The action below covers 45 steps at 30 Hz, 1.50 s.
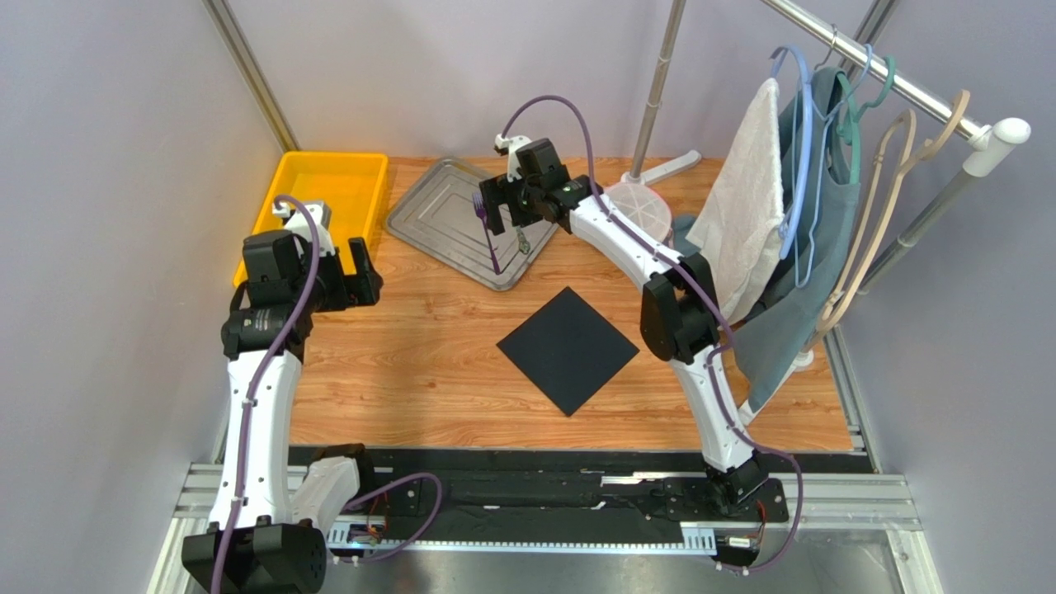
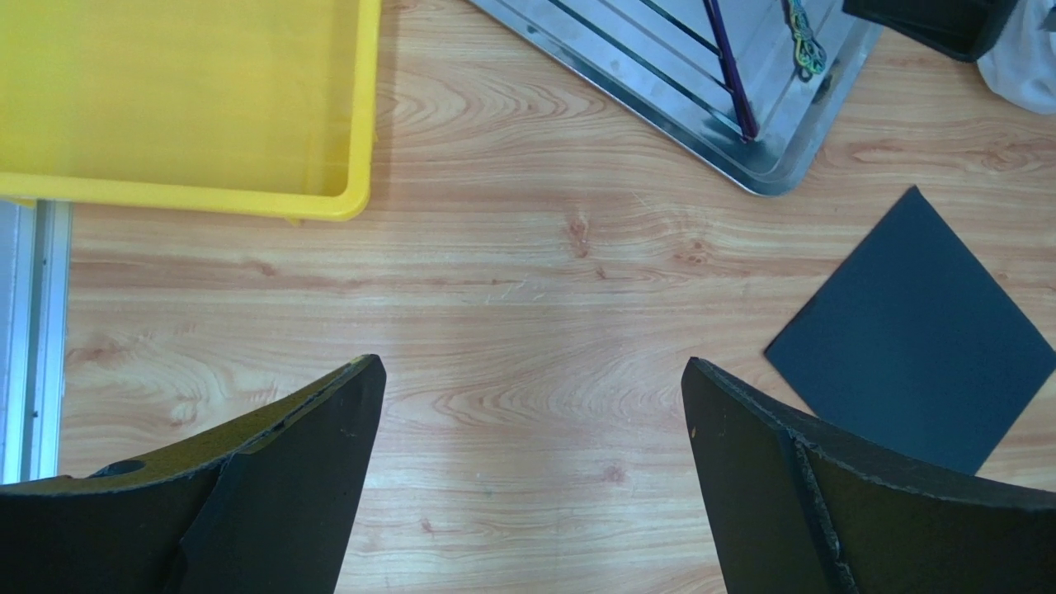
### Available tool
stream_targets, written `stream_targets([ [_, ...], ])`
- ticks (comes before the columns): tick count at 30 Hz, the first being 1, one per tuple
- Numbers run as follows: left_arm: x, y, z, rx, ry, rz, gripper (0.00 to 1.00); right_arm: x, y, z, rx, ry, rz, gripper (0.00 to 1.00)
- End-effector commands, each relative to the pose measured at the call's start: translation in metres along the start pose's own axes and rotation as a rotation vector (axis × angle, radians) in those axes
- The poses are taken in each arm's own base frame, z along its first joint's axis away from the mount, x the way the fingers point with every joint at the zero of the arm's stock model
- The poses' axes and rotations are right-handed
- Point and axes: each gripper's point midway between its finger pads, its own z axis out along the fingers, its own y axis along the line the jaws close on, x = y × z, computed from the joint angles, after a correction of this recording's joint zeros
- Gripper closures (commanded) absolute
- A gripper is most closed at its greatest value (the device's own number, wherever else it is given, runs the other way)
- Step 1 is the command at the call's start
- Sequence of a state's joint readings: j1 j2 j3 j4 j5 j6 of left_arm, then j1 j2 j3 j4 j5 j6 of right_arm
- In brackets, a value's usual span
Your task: Place the utensils on the paper napkin and roll it up
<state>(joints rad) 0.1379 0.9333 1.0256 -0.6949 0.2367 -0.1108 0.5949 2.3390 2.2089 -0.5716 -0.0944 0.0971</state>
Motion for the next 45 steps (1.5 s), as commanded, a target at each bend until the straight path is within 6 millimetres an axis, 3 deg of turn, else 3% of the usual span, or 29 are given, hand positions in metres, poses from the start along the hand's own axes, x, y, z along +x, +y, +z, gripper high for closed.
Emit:
stream_targets([
  [1,-0.002,0.003,-0.004,-0.026,-0.016,-0.010,0.01,-0.026,0.014,0.020,-0.046,-0.103,-0.001,0.05],
  [7,0.006,0.006,-0.005,-0.043,-0.006,-0.016,0.01,-0.013,0.020,0.051,-0.062,-0.096,0.011,0.21],
  [11,0.008,0.007,-0.005,-0.047,0.002,-0.021,0.01,-0.009,0.017,0.067,-0.046,-0.108,0.030,0.40],
  [23,0.007,0.010,-0.006,-0.066,0.008,-0.024,0.01,0.006,0.018,0.099,0.009,-0.140,0.033,0.51],
  [30,0.002,0.010,0.002,-0.054,0.036,-0.011,0.01,0.001,0.009,0.099,0.098,-0.169,0.030,0.60],
  [32,0.005,0.005,0.016,-0.008,0.067,-0.008,0.01,0.002,0.007,0.097,0.102,-0.164,0.032,0.60],
  [33,-0.003,0.000,0.025,0.022,0.043,-0.032,0.01,0.002,0.003,0.097,0.111,-0.161,0.035,0.60],
  [35,-0.006,-0.006,0.049,0.055,0.057,-0.049,0.02,0.003,-0.003,0.095,0.128,-0.158,0.037,0.62],
  [36,-0.019,-0.009,0.060,0.063,0.019,-0.065,0.03,0.002,-0.009,0.094,0.139,-0.157,0.043,0.62],
  [37,-0.014,-0.013,0.078,0.076,0.059,-0.083,0.05,0.002,-0.011,0.093,0.148,-0.157,0.042,0.61],
  [40,-0.036,-0.032,0.098,0.155,0.069,-0.142,0.07,-0.010,-0.024,0.085,0.179,-0.180,0.054,0.62],
  [45,-0.039,-0.040,0.107,0.174,0.058,-0.116,0.07,-0.029,-0.059,0.078,0.242,-0.238,0.067,0.64],
])
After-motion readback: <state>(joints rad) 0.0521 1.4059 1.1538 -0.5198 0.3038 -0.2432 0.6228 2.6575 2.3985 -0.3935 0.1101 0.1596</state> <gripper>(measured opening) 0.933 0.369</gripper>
